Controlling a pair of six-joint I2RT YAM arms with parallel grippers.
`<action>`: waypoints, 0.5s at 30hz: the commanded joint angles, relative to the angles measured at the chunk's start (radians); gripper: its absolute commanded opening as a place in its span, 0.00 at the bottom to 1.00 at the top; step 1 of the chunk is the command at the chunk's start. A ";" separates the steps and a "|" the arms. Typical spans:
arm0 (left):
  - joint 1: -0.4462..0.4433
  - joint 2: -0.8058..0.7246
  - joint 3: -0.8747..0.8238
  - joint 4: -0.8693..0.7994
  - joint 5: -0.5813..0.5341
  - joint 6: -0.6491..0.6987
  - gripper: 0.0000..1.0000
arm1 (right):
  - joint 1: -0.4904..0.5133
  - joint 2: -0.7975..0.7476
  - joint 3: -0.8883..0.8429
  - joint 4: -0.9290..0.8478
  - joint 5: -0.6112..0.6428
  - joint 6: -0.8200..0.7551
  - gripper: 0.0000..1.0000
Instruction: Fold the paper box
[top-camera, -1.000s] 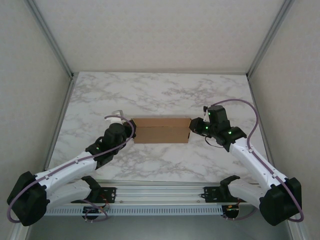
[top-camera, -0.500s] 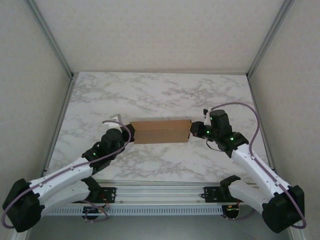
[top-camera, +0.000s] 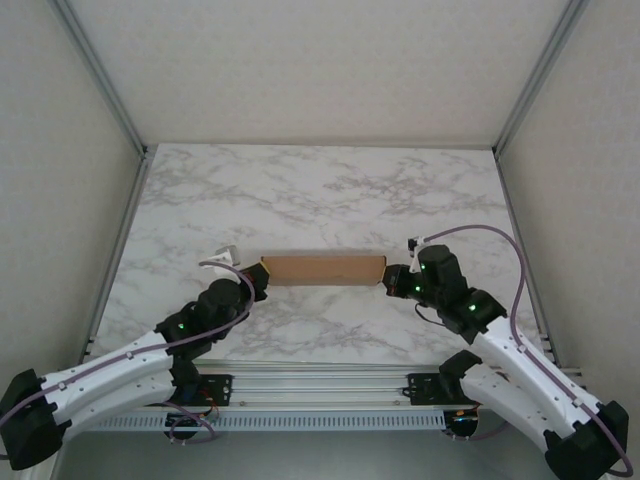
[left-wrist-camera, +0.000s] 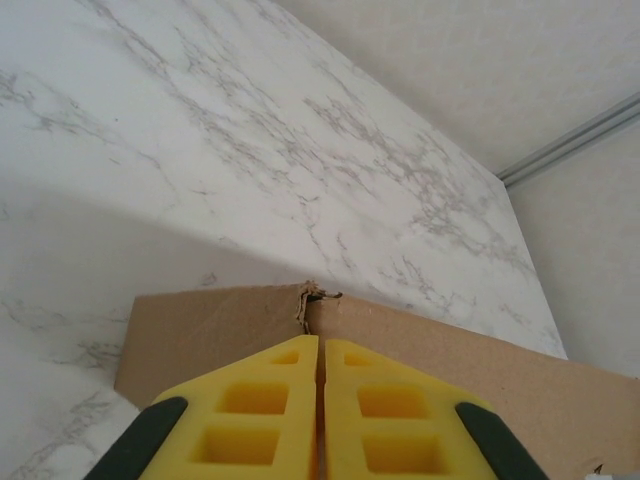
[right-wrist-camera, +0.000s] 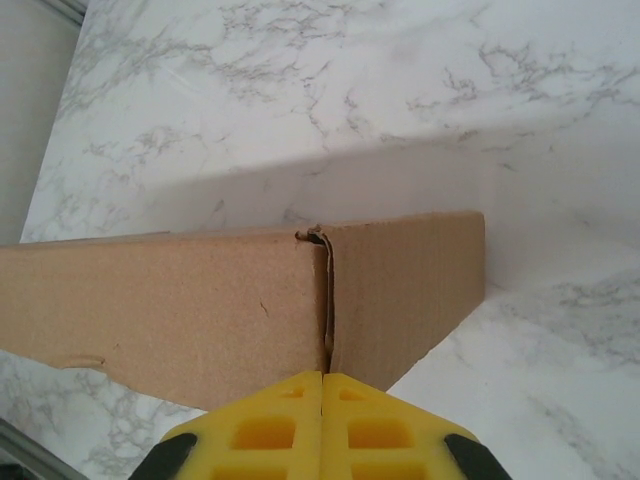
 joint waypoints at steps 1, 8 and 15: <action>-0.050 0.023 -0.067 -0.180 0.071 -0.072 0.09 | 0.045 -0.002 -0.073 -0.107 -0.042 0.063 0.06; -0.059 0.030 -0.129 -0.147 0.035 -0.122 0.10 | 0.051 0.017 -0.133 -0.060 -0.051 0.088 0.08; 0.001 0.176 -0.121 -0.019 0.003 -0.030 0.20 | 0.043 0.272 -0.053 -0.027 0.028 0.050 0.24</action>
